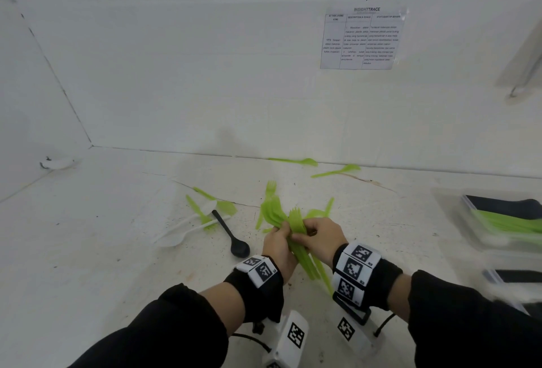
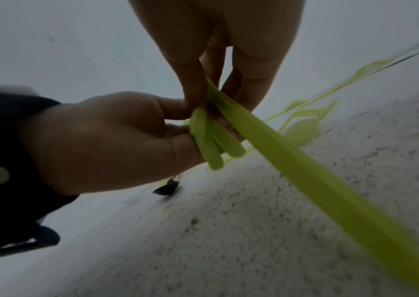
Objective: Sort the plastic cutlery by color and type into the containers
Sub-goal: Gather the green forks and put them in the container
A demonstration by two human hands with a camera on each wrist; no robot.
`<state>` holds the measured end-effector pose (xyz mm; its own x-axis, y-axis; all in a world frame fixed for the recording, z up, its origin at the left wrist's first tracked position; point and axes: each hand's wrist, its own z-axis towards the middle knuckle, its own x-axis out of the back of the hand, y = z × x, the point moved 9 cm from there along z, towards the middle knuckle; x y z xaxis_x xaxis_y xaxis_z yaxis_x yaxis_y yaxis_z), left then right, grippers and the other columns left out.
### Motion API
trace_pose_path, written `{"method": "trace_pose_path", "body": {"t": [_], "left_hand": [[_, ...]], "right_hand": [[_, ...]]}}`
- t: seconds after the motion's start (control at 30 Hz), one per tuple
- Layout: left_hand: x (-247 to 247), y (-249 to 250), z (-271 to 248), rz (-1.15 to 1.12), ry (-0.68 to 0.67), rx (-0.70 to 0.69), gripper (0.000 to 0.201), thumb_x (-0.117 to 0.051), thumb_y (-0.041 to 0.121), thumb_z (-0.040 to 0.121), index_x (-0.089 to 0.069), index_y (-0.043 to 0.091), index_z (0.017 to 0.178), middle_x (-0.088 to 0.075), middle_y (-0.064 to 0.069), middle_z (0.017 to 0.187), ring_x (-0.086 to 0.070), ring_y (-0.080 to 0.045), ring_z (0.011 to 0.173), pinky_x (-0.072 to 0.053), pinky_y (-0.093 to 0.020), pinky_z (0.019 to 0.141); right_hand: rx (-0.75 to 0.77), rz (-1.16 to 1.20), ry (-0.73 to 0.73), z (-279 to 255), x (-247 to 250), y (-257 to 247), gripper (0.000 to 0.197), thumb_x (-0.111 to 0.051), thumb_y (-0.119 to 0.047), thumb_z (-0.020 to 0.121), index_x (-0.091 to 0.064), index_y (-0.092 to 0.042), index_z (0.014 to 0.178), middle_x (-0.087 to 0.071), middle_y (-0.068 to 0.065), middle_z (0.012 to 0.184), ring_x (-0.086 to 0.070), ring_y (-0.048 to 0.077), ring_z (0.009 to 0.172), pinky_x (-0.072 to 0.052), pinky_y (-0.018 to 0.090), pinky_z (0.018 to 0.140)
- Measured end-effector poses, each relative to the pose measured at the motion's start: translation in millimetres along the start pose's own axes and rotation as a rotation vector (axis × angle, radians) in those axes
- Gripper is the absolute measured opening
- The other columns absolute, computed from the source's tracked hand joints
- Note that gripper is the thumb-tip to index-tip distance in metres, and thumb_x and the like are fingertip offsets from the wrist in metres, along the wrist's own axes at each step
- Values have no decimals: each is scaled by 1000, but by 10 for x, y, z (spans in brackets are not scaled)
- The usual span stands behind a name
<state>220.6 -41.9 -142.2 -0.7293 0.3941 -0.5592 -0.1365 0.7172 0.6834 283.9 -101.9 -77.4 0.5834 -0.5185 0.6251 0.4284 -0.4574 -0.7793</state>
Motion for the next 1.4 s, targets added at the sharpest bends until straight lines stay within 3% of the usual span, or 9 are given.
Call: {"method": "trace_pose_path", "body": {"t": [0.13,0.23,0.37,0.47,0.67,0.83,1.13,1.27,1.4], "left_hand": [[-80,-50,-69,-73,-53,100,39,-32,28,102,-59,-1,98,-62,-17,94,-58,-25,83,-48,-37,77],[-46,-24,-24,-50,-27,42,35,-36,23,102,-51,-1,123,-61,-19,108,-61,-27,85,-54,-38,64],[-43,-3,-15,-45,-32,3,30,-36,19,102,-48,3,124,-59,-22,113,-62,-30,86,-57,-38,53],[-65,3,-14,4,-58,-3,21,-37,19,102,-51,6,110,-58,-25,115,-61,-32,89,-51,-46,72],[-75,-17,-38,111,-92,-10,19,-38,17,101,-55,8,105,-59,-10,83,-55,-21,71,-50,-38,69],[-58,7,-50,124,-80,-13,18,-43,19,100,-53,7,107,-61,-11,90,-60,-22,79,-49,-39,70],[-85,-99,-49,167,-129,35,31,-38,26,101,-54,7,120,-60,-9,97,-58,-23,86,-52,-35,67],[-128,-78,-69,179,-148,-4,27,-39,18,100,-54,7,120,-65,-11,102,-63,-17,82,-52,-25,53],[-117,-68,-28,123,-126,-17,32,-39,14,100,-51,3,127,-59,-23,121,-63,-26,91,-57,-30,59]], "right_hand": [[-35,-3,-10,2,-10,57,41,-67,-20,82,-39,-15,52,-37,-2,52,-35,11,51,-26,19,47],[-25,-23,-58,-3,-57,41,36,-64,-22,85,-45,-10,57,-41,2,56,-39,14,55,-32,22,51],[-30,32,-39,-2,-27,25,28,-63,-21,86,-55,-6,64,-50,10,64,-51,19,61,-51,38,65],[-104,232,10,19,52,54,11,-61,-16,87,-63,-11,78,-62,6,66,-54,17,50,-49,27,47],[-203,375,-56,56,35,-42,17,-42,-9,97,-53,-5,84,-54,0,65,-48,14,51,-42,23,46],[-178,196,-14,98,-37,-8,19,-43,-11,95,-57,2,94,-56,13,80,-52,24,70,-48,38,73],[-116,179,87,81,77,-15,30,-57,-19,90,-62,-14,119,-64,5,114,-57,14,93,-46,25,83],[-201,188,-28,100,-109,7,47,-40,-15,94,-39,-12,141,-32,9,147,-37,27,133,-32,38,112],[-146,103,-46,114,-172,-42,40,-39,-10,92,-52,-8,129,-48,17,127,-51,32,115,-43,40,102]]}}
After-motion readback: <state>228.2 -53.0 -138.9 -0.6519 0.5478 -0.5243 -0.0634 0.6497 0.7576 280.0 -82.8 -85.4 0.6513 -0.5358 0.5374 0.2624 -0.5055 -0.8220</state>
